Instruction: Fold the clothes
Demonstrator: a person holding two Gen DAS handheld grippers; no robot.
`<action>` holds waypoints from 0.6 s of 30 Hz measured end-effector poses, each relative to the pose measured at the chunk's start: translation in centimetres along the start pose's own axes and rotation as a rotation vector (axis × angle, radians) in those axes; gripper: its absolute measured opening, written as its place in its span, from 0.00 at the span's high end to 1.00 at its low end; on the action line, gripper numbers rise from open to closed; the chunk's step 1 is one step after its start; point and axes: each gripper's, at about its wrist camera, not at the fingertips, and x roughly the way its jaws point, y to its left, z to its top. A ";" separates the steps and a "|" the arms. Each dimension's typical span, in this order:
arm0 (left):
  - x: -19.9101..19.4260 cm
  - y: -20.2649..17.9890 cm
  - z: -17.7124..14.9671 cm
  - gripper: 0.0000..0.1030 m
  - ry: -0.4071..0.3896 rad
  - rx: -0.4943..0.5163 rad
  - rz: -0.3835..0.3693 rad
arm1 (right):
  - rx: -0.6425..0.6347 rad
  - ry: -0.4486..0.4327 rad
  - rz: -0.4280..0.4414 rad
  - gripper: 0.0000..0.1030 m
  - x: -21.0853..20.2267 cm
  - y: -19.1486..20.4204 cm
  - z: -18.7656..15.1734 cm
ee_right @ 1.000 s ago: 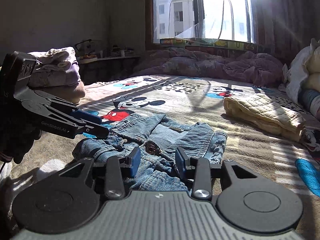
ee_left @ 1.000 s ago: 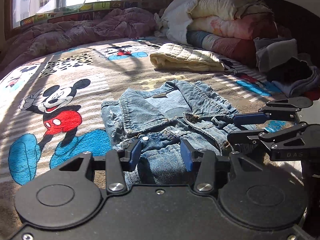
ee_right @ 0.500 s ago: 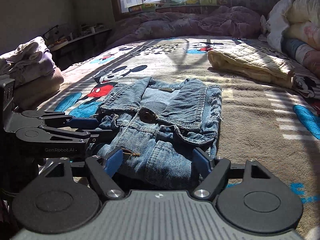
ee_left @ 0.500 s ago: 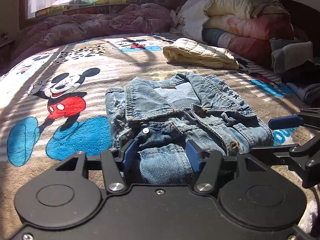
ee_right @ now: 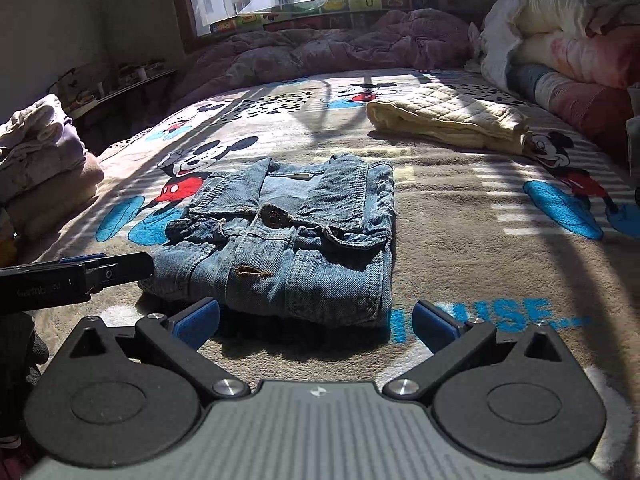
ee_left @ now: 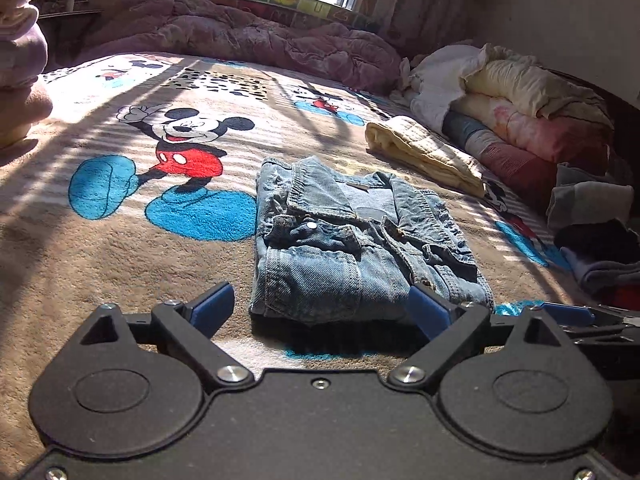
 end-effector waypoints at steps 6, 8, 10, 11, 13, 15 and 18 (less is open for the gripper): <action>0.4 0.9 -0.6 0.06 0.039 -0.109 -0.036 | 0.004 0.003 -0.023 0.01 -0.2 0.0 -0.3; 0.8 1.7 -0.7 0.06 0.050 -0.171 -0.052 | 0.010 0.004 -0.028 0.01 0.0 -0.2 -0.3; 1.3 2.2 -0.6 0.06 0.064 -0.212 -0.069 | 0.019 0.007 -0.029 0.01 0.2 -0.5 -0.3; 1.5 2.3 -0.5 0.06 0.073 -0.224 -0.074 | 0.023 0.008 -0.030 0.01 0.3 -0.6 -0.3; 2.0 2.6 -0.4 0.06 0.087 -0.246 -0.085 | 0.032 0.010 -0.033 0.01 0.7 -0.9 -0.2; 2.4 2.8 -0.2 0.06 0.091 -0.262 -0.096 | 0.044 0.015 -0.033 0.01 1.1 -1.3 -0.2; 2.8 3.3 0.1 0.06 0.094 -0.293 -0.106 | 0.084 -0.003 -0.004 0.01 1.3 -2.1 0.0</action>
